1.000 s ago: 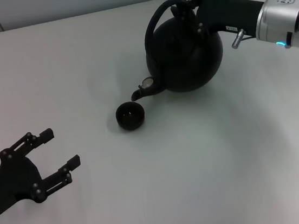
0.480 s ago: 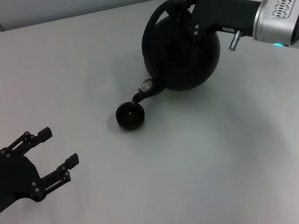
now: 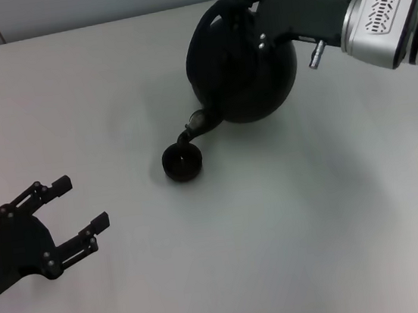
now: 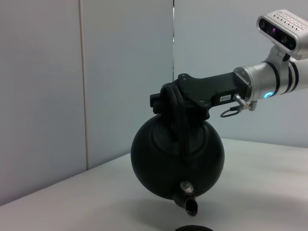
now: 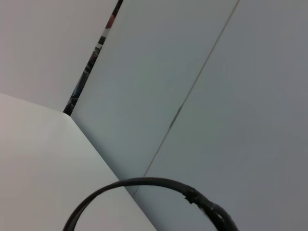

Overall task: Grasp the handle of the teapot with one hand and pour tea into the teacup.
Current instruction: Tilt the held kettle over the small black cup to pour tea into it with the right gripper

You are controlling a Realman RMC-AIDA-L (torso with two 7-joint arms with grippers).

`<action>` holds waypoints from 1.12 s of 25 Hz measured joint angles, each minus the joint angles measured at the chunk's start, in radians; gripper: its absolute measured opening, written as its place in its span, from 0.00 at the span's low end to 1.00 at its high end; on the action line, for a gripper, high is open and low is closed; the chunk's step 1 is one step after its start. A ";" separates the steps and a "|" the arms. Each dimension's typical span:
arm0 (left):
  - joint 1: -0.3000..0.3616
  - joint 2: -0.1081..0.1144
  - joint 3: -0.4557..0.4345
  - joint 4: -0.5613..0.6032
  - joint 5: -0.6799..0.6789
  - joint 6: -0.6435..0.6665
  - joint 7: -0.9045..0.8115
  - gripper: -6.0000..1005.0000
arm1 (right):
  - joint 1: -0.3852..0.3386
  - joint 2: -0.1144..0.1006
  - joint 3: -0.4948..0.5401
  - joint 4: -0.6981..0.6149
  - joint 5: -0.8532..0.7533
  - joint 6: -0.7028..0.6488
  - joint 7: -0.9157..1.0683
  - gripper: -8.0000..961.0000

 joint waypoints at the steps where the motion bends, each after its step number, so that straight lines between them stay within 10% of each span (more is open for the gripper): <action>1: -0.001 0.000 0.000 0.000 0.000 0.000 0.000 0.80 | 0.002 0.000 -0.007 0.000 0.000 0.002 -0.007 0.11; 28: -0.005 0.000 -0.003 -0.005 -0.012 0.001 -0.004 0.80 | -0.032 -0.004 -0.039 -0.042 -0.001 0.009 0.242 0.12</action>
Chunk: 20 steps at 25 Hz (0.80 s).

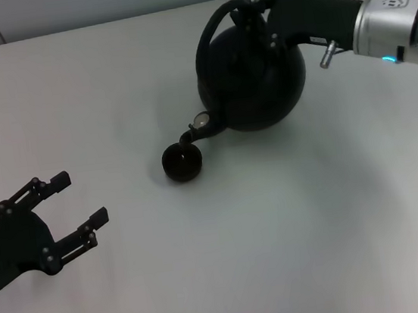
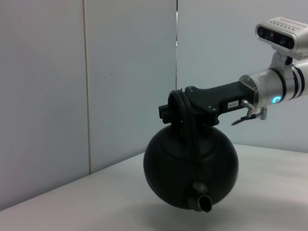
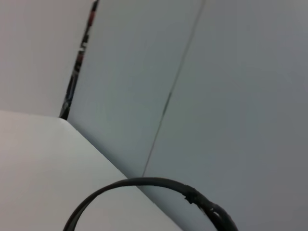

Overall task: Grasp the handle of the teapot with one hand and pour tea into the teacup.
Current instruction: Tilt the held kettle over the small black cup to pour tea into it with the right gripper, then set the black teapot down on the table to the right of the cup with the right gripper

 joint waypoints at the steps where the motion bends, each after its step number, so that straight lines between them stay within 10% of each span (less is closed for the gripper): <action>1: 0.000 0.000 0.000 0.000 0.000 0.001 0.000 0.80 | -0.005 0.000 0.002 -0.001 0.000 0.001 0.020 0.12; 20: 0.003 -0.003 0.003 -0.002 -0.001 0.006 0.010 0.80 | -0.204 -0.003 0.013 0.008 0.332 -0.042 0.207 0.12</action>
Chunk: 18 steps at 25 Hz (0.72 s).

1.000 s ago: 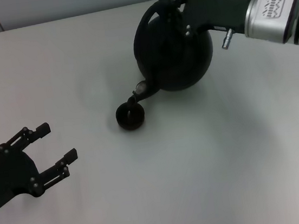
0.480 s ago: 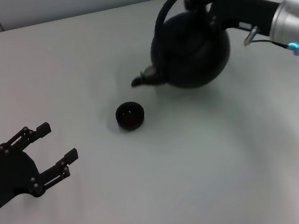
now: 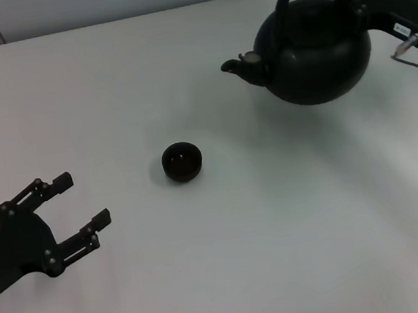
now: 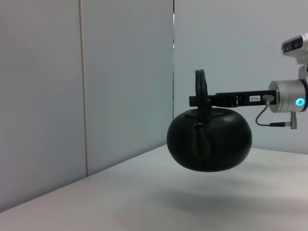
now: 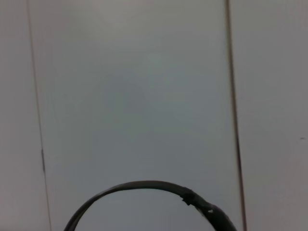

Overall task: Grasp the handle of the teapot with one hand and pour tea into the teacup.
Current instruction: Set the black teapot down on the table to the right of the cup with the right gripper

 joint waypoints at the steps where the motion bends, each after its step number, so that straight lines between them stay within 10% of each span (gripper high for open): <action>1: 0.000 0.000 0.001 0.000 0.000 0.000 0.000 0.80 | -0.007 0.000 0.000 0.003 0.003 -0.004 0.000 0.12; 18: 0.003 0.002 0.005 0.000 0.000 0.004 -0.003 0.80 | -0.062 0.005 0.002 0.249 0.148 -0.026 -0.317 0.11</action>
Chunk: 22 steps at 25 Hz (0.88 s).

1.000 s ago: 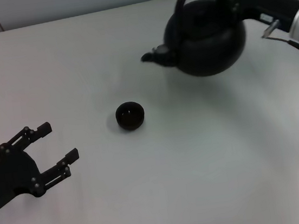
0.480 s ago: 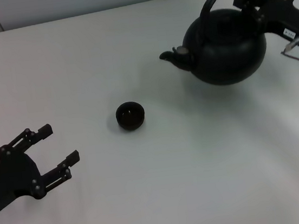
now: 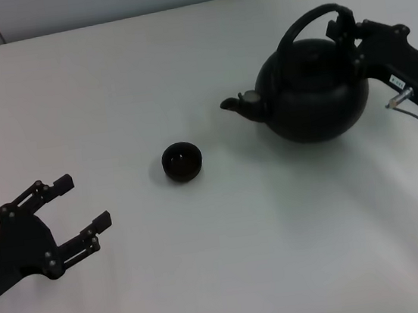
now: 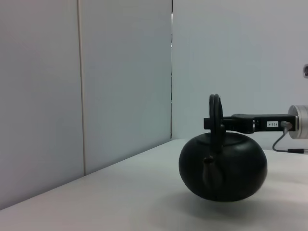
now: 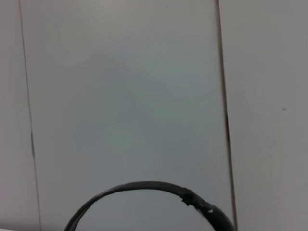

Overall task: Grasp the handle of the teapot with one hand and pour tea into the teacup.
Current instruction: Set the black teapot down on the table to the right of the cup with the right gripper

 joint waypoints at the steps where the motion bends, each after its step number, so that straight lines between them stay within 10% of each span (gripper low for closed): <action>1: 0.000 0.000 0.000 0.000 0.000 0.000 0.000 0.80 | 0.000 0.000 0.000 0.000 0.000 0.000 0.000 0.11; 22: -0.007 -0.001 -0.005 0.000 0.000 -0.001 0.003 0.80 | -0.015 0.001 -0.007 0.053 0.018 0.013 -0.038 0.12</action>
